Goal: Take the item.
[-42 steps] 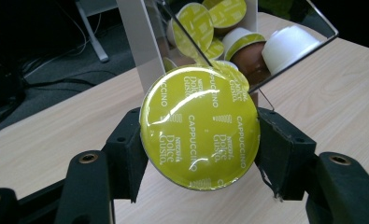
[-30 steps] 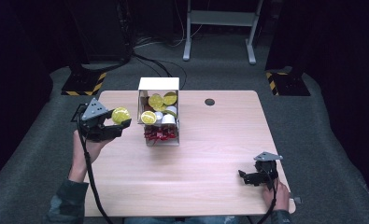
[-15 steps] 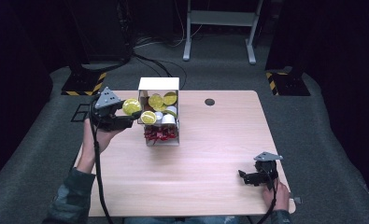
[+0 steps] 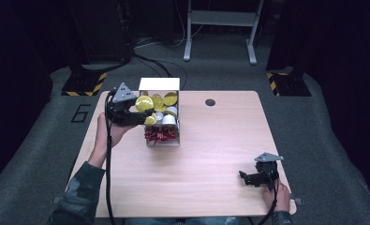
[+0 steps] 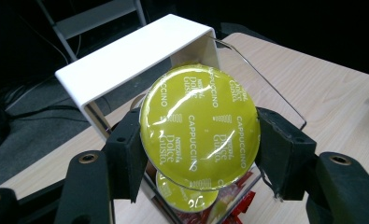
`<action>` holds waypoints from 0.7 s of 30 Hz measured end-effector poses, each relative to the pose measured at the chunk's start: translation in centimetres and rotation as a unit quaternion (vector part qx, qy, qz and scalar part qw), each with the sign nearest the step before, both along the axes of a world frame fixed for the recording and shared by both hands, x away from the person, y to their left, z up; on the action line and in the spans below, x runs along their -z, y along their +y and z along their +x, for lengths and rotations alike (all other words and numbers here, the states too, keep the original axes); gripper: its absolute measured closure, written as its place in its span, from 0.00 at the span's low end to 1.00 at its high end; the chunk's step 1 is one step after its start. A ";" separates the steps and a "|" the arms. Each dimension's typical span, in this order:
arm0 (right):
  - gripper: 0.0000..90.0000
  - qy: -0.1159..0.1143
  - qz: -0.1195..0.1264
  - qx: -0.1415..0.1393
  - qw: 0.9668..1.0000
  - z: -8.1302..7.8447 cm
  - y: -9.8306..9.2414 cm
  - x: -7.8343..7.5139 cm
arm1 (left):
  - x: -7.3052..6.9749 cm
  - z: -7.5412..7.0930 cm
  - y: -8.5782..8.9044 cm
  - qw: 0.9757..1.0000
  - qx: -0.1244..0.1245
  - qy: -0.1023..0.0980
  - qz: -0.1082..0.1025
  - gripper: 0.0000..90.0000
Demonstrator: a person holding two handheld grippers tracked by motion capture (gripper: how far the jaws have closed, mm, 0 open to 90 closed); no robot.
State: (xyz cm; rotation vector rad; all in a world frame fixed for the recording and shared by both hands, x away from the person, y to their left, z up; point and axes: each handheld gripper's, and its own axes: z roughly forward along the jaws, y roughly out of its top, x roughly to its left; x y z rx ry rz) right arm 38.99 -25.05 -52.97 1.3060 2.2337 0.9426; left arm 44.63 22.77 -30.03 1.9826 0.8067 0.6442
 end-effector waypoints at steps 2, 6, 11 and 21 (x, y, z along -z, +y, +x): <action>0.00 0.000 0.000 0.000 1.000 0.0 0.0 0.0 | 0.1 0.5 -0.2 1.000 -0.001 0.005 0.000 0.44; 0.00 -0.002 0.001 0.000 1.000 0.0 0.0 0.0 | 0.7 1.2 -0.7 1.000 -0.006 0.017 -0.002 0.44; 0.00 -0.003 0.001 0.000 1.000 0.0 0.0 0.0 | 1.4 2.0 -1.2 1.000 -0.008 0.027 0.008 0.44; 0.00 -0.003 0.001 0.001 1.000 0.0 0.0 0.0 | 2.4 3.0 -2.1 0.999 -0.017 0.031 0.040 0.44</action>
